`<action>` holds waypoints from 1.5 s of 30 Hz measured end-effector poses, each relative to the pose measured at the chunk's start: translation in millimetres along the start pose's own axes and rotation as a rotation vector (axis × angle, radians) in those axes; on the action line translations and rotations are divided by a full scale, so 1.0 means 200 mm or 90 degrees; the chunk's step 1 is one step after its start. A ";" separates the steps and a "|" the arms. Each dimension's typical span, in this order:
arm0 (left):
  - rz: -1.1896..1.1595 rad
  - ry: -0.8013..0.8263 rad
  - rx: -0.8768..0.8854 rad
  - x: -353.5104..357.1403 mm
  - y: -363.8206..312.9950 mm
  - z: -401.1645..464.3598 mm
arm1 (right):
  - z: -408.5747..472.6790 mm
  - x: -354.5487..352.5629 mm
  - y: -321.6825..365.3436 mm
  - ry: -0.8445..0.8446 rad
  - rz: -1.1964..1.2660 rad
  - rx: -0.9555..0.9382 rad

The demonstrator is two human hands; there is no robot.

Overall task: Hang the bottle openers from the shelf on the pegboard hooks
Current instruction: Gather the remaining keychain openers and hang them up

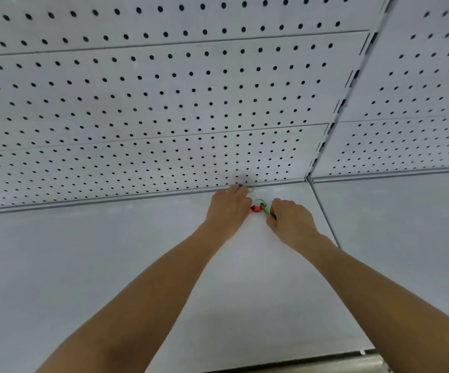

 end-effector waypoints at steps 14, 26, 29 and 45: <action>0.232 0.074 0.137 -0.05 -0.23 -0.08 | -0.33 0.05 -0.19 0.074 0.396 0.185; -0.011 0.160 -0.112 -0.08 -0.18 -0.07 | -0.61 -0.02 -0.41 0.096 0.670 0.179; -0.217 0.145 -0.220 -0.06 -0.15 -0.12 | -0.66 -0.04 -0.48 0.096 0.699 0.174; -1.303 0.222 -0.320 -0.25 -1.51 -0.27 | -1.15 -0.30 -1.16 -0.034 0.846 0.167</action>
Point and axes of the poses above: each hand's wrist, its own z-axis towards the middle knuckle, its own x-axis out of the palm, y = z × x, the point moved 8 cm from there along z, towards the middle knuckle, and after that the axes turned 2 degrees about x, right-handed, at the moved point
